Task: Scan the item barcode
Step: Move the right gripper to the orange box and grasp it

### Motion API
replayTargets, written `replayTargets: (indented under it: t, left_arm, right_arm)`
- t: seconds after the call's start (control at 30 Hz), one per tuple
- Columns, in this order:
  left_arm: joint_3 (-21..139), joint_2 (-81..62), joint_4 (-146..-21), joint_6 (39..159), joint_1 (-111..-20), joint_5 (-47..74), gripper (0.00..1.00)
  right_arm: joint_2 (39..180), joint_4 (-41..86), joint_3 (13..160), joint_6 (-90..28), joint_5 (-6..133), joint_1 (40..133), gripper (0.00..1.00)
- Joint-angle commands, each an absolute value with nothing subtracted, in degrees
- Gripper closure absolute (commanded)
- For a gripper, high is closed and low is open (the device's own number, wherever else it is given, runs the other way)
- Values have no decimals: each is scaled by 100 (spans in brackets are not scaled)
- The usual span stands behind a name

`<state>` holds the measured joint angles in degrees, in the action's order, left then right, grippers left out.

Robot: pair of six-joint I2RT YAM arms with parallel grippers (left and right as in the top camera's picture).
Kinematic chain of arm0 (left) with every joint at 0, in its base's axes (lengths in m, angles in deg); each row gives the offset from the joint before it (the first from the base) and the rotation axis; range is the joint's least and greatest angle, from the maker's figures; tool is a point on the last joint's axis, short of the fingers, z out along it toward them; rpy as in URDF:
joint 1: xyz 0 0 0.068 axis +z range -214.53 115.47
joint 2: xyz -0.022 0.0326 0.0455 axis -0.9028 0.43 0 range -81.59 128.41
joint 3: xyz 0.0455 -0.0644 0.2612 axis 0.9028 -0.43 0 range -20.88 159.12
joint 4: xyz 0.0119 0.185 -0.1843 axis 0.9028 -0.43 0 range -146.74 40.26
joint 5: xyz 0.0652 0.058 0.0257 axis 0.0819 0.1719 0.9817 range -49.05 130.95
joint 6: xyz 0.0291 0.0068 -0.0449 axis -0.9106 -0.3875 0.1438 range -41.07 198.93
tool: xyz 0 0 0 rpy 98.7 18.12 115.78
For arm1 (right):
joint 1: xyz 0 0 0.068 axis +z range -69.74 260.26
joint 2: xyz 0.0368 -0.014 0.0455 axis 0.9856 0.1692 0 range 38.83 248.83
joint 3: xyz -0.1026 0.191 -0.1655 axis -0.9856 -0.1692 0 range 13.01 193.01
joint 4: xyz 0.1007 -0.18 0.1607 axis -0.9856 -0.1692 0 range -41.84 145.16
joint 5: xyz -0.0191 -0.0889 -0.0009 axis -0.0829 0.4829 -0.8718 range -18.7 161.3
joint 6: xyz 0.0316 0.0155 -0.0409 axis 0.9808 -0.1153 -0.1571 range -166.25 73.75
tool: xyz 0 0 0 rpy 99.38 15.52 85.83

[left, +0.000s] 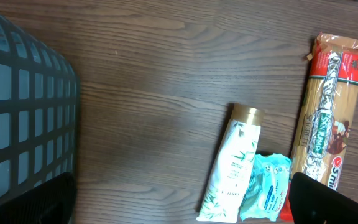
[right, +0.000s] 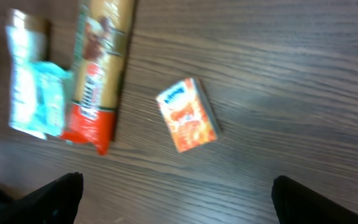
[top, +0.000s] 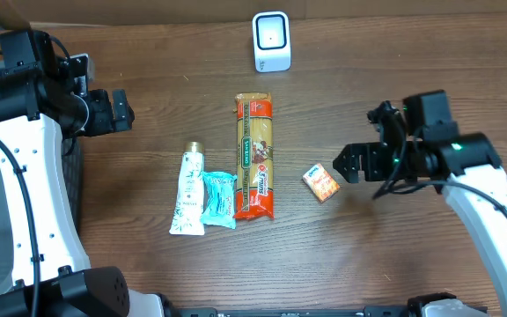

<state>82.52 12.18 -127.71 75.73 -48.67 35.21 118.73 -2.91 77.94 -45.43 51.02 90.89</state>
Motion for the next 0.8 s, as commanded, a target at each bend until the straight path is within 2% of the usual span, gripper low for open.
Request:
replayTargets:
  t: [0.0,0.17,0.5,0.63,0.77]
  left_arm:
    - [8324,1194,-12747,7483,-4876,3517,0]
    - [8324,1194,-12747,7483,-4876,3517,0]
    - [8324,1194,-12747,7483,-4876,3517,0]
    - [8324,1194,-12747,7483,-4876,3515,0]
    - [8324,1194,-12747,7483,-4876,3517,0]
  right_arm:
    - [12166,-243,7892,-4982,5520,9118,6]
    - [12651,24,7886,-5170,5557,9153,23]
    - [13318,540,7763,-5854,5448,9485,30]
    - [13460,828,7702,-6154,5039,9531,43]
    - [13683,979,7702,-6243,4864,9531,43]
